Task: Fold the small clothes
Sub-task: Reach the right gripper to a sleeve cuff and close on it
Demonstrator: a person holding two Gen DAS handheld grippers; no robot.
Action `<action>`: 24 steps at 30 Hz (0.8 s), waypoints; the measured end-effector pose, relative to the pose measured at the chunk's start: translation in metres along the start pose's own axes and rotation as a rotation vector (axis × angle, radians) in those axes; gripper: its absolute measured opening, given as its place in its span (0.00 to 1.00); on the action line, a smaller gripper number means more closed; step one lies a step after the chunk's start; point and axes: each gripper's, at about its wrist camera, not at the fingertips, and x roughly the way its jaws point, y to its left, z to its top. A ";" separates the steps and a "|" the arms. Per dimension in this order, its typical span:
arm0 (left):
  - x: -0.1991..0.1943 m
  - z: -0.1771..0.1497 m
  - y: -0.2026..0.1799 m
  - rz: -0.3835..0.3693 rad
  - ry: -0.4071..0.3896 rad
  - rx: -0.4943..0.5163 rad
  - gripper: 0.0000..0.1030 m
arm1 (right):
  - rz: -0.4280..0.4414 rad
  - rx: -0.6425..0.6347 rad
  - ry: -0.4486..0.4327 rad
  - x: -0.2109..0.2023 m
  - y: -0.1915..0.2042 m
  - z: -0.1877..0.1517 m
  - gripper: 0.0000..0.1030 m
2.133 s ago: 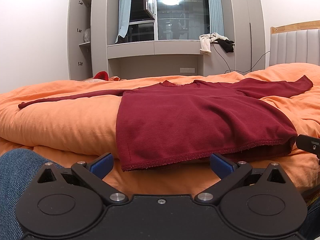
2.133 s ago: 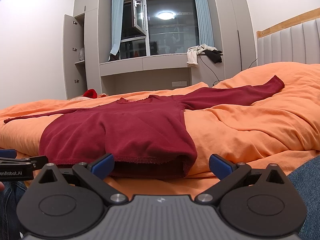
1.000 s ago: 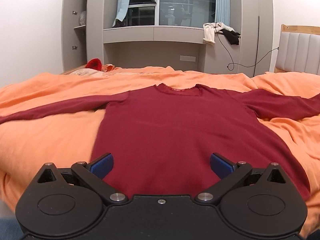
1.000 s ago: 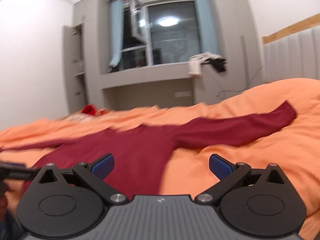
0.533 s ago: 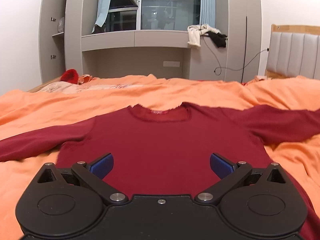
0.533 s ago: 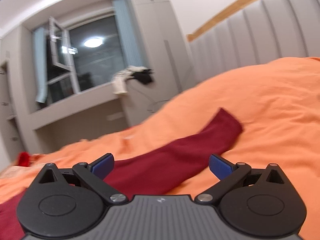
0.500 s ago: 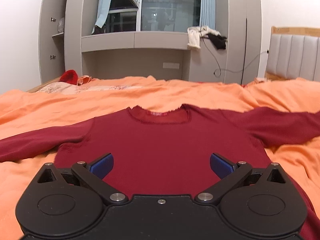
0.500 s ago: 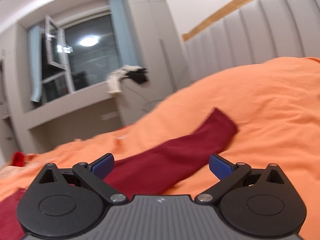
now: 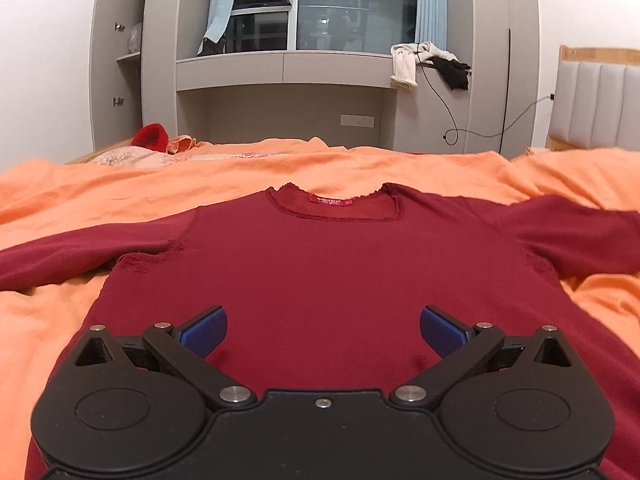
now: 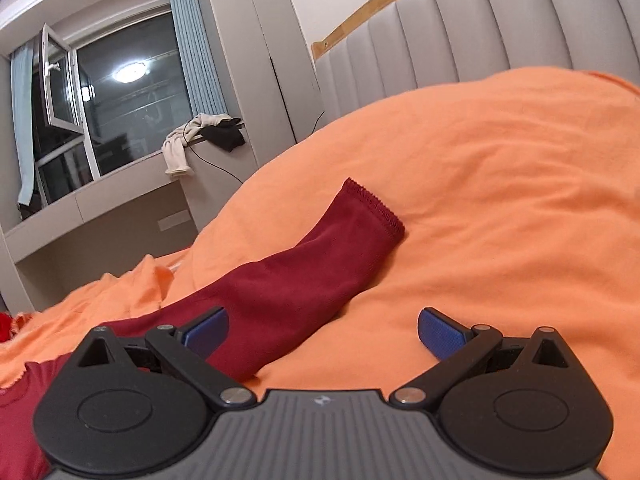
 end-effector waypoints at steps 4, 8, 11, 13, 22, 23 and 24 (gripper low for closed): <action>-0.004 -0.003 -0.004 0.002 0.001 0.028 1.00 | -0.010 0.038 -0.015 0.002 -0.001 0.004 0.89; -0.007 -0.004 -0.006 -0.003 -0.006 0.036 1.00 | -0.084 0.064 -0.039 0.009 0.002 0.009 0.80; -0.009 -0.004 -0.005 -0.002 -0.008 0.032 1.00 | -0.101 0.128 -0.077 0.016 -0.003 0.018 0.78; -0.010 -0.003 -0.003 0.012 -0.017 0.020 1.00 | -0.122 0.163 -0.105 0.023 -0.009 0.024 0.75; -0.016 0.006 0.015 0.107 -0.056 -0.028 1.00 | -0.133 0.240 -0.098 0.049 -0.026 0.029 0.02; -0.017 0.008 0.018 0.116 -0.054 -0.036 1.00 | -0.118 0.221 -0.109 0.046 -0.022 0.031 0.02; -0.017 0.009 0.021 0.122 -0.052 -0.047 1.00 | -0.097 0.194 -0.125 0.043 -0.016 0.033 0.02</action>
